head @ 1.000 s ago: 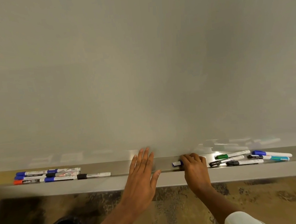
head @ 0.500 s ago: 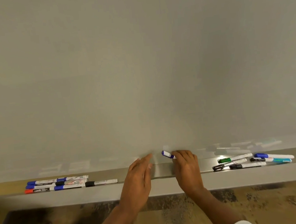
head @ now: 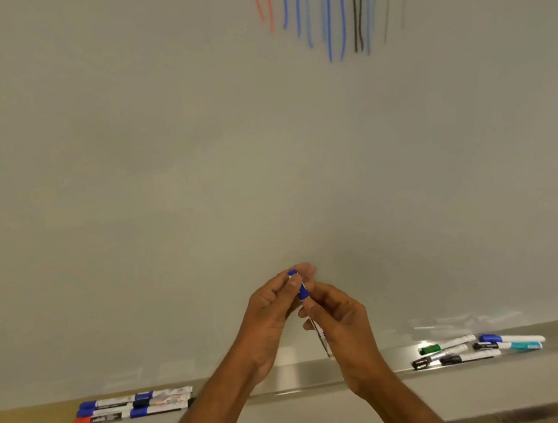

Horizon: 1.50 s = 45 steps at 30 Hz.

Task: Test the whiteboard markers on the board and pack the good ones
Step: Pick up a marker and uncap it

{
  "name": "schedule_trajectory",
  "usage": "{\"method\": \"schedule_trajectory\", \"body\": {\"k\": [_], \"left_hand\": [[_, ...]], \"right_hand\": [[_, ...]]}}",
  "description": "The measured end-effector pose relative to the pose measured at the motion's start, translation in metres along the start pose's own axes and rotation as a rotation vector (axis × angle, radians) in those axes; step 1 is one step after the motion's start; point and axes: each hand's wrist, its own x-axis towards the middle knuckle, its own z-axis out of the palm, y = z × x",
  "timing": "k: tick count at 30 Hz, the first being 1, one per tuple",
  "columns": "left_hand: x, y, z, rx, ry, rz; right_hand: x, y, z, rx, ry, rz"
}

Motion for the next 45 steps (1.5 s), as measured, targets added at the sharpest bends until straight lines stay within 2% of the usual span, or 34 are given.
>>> {"method": "schedule_trajectory", "body": {"k": [4, 13, 17, 26, 30, 33, 35, 37, 41, 45], "left_hand": [[-0.009, 0.032, -0.004, -0.082, -0.075, 0.042], [-0.024, 0.085, -0.007, -0.243, -0.258, 0.091], [-0.026, 0.098, -0.007, -0.266, -0.285, 0.118], [-0.024, 0.135, -0.007, -0.306, -0.084, 0.212], [-0.017, 0.158, -0.012, -0.294, 0.039, 0.303], [-0.014, 0.176, -0.013, -0.301, 0.094, 0.391], [-0.01, 0.189, -0.013, -0.274, 0.134, 0.476], [-0.007, 0.202, -0.013, -0.176, 0.213, 0.606], [0.004, 0.227, -0.012, 0.1, 0.394, 0.917], [0.033, 0.251, -0.019, 0.343, 0.469, 1.109]], "right_hand": [[-0.014, -0.042, 0.011, 0.101, -0.056, 0.013], [-0.02, -0.094, 0.028, 0.186, -0.218, 0.169], [-0.027, -0.112, 0.034, 0.134, -0.197, 0.136], [-0.026, -0.125, 0.05, -0.001, -0.033, 0.078], [-0.019, -0.135, 0.045, 0.02, -0.11, 0.076], [-0.015, -0.154, 0.032, 0.073, -0.158, -0.087], [-0.012, -0.168, 0.025, 0.102, -0.113, -0.21], [-0.005, -0.183, 0.019, 0.227, -0.108, -0.263], [0.014, -0.218, 0.006, 0.654, -0.201, -0.222], [0.026, -0.248, -0.001, 0.612, -0.206, -0.371]]}}
